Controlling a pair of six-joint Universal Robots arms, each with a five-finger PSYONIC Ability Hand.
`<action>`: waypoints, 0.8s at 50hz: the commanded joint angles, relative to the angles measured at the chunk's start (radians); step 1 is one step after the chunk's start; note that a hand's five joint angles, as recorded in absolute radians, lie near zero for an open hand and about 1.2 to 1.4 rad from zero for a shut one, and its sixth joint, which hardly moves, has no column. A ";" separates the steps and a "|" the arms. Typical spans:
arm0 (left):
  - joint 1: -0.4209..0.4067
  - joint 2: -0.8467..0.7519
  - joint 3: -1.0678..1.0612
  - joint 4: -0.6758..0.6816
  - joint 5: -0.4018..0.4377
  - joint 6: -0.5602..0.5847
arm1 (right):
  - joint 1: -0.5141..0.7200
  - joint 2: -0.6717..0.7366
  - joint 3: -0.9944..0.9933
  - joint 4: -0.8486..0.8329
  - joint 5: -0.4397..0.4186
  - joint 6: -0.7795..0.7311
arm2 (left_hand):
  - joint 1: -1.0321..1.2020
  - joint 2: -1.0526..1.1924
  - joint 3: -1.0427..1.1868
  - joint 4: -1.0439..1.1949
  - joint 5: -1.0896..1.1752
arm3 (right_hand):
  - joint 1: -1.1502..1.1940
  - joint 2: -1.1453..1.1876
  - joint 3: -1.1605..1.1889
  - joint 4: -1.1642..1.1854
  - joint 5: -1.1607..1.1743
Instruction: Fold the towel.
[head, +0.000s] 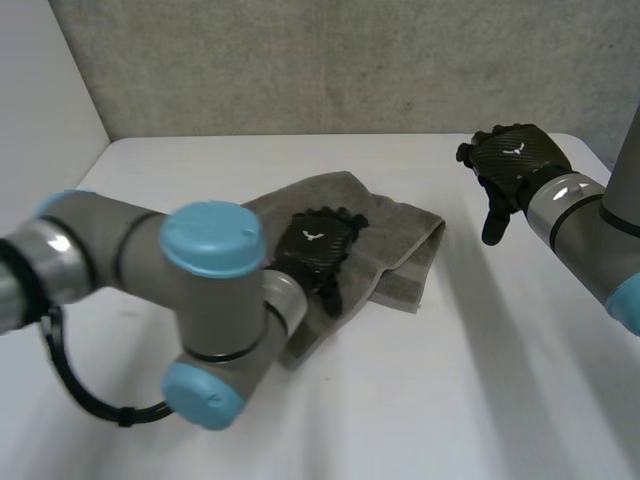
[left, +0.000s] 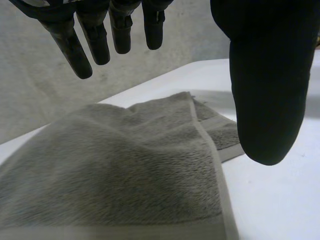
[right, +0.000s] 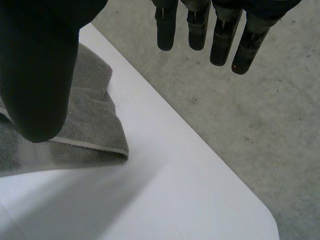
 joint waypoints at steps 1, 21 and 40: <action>-0.020 -0.173 0.203 0.006 -0.002 0.008 | -0.003 0.015 -0.002 0.000 -0.002 -0.001 | 0.079 0.080 0.079 0.080 0.091 | -0.024 -0.042 -0.034 -0.053 -0.047; -0.020 -0.395 0.456 -0.022 0.002 0.011 | -0.003 0.030 0.001 0.001 -0.003 -0.003 | 0.384 0.386 0.385 0.386 0.397 | -0.024 -0.042 -0.034 -0.053 -0.047; -0.019 -0.442 0.487 -0.039 0.008 0.057 | 0.002 0.030 0.007 0.000 -0.003 -0.001 | 1.052 1.053 1.052 1.054 1.065 | -0.024 -0.042 -0.034 -0.053 -0.047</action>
